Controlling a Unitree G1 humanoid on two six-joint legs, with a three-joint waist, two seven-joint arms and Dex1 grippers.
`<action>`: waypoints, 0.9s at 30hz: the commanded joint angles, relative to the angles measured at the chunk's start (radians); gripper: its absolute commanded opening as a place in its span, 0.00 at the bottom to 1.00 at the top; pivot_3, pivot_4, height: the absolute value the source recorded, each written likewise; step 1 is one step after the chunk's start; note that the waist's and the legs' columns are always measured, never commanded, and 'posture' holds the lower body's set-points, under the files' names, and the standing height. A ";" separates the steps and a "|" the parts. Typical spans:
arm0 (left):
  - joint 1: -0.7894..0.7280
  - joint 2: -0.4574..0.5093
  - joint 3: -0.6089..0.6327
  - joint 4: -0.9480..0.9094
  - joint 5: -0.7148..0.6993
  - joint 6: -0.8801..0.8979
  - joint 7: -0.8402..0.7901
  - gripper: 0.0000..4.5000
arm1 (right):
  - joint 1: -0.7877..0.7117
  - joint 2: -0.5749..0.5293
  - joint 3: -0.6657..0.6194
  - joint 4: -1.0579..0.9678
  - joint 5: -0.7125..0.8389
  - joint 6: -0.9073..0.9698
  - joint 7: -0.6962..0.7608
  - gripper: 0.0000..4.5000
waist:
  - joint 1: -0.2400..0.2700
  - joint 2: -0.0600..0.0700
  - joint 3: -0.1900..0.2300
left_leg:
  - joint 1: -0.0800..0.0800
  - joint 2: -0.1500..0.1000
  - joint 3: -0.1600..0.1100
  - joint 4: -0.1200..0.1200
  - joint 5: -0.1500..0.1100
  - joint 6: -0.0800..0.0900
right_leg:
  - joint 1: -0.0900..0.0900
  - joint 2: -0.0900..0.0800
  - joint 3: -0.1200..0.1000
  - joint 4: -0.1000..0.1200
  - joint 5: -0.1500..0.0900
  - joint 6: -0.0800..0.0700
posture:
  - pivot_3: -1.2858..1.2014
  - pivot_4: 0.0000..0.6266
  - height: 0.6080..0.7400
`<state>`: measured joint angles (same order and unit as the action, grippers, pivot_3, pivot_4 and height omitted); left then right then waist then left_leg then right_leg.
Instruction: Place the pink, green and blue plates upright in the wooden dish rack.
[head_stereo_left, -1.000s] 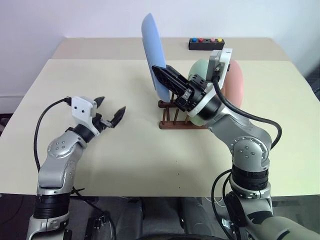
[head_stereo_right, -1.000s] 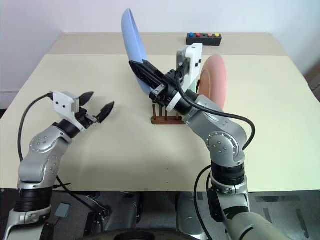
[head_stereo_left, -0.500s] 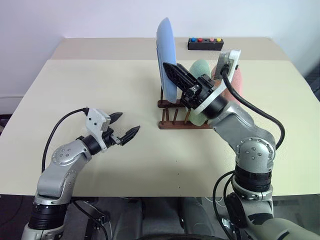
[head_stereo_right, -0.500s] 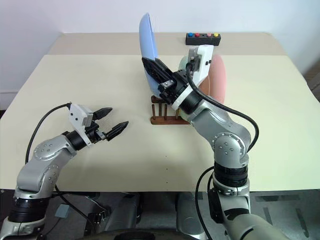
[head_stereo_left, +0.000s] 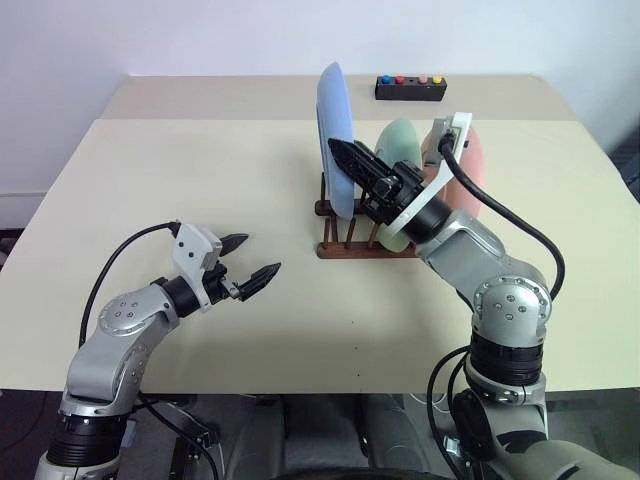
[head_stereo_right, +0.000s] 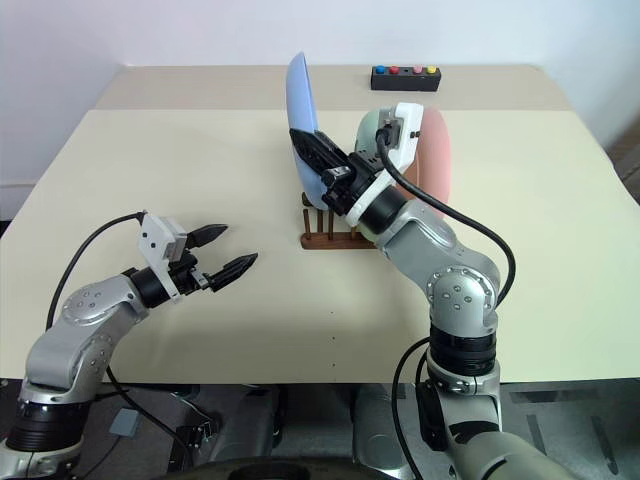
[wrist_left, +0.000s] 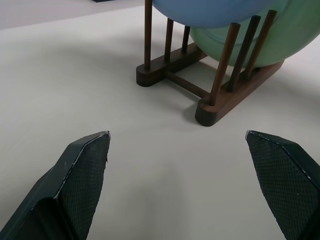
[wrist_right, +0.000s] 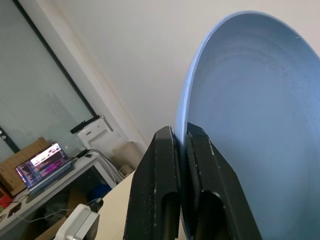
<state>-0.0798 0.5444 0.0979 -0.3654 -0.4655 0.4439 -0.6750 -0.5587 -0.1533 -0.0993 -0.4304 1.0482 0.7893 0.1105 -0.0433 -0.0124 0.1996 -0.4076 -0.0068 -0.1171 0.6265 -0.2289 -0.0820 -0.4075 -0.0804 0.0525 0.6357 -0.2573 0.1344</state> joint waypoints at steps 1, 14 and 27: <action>0.003 0.006 0.003 -0.037 0.005 -0.019 -0.003 1.00 | -0.003 0.006 -0.012 -0.017 0.035 -0.006 -0.003 0.15 | 0.000 0.000 0.000 | 0.000 0.000 0.000 0.000 0.000 0.000 | 0.000 0.000 0.000 0.000 0.000 0.000 | 0.52 0.24 0.96; -0.004 0.001 -0.005 -0.029 0.010 -0.023 -0.007 1.00 | -0.008 -0.023 -0.003 -0.025 0.000 -0.022 0.006 0.99 | 0.000 0.000 0.000 | 0.000 0.000 0.000 0.000 0.000 0.000 | 0.000 0.000 0.000 0.000 0.000 0.000 | 0.52 0.24 0.96; -0.010 -0.003 -0.015 -0.025 0.015 -0.025 -0.010 1.00 | -0.044 -0.160 0.054 -0.068 -0.171 -0.064 0.141 0.99 | 0.001 0.000 0.000 | 0.000 0.000 0.000 0.000 0.000 0.000 | 0.000 0.000 0.000 -0.001 0.000 -0.001 | 0.52 0.24 0.96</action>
<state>-0.0806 0.5434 0.0881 -0.3653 -0.4511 0.4434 -0.6789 -0.5729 -0.2958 -0.0551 -0.4387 0.9085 0.7610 0.2139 -0.0423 -0.0123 0.1997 -0.4078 -0.0068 -0.1170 0.6263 -0.2289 -0.0820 -0.4076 -0.0804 0.0525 0.6346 -0.2578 0.1335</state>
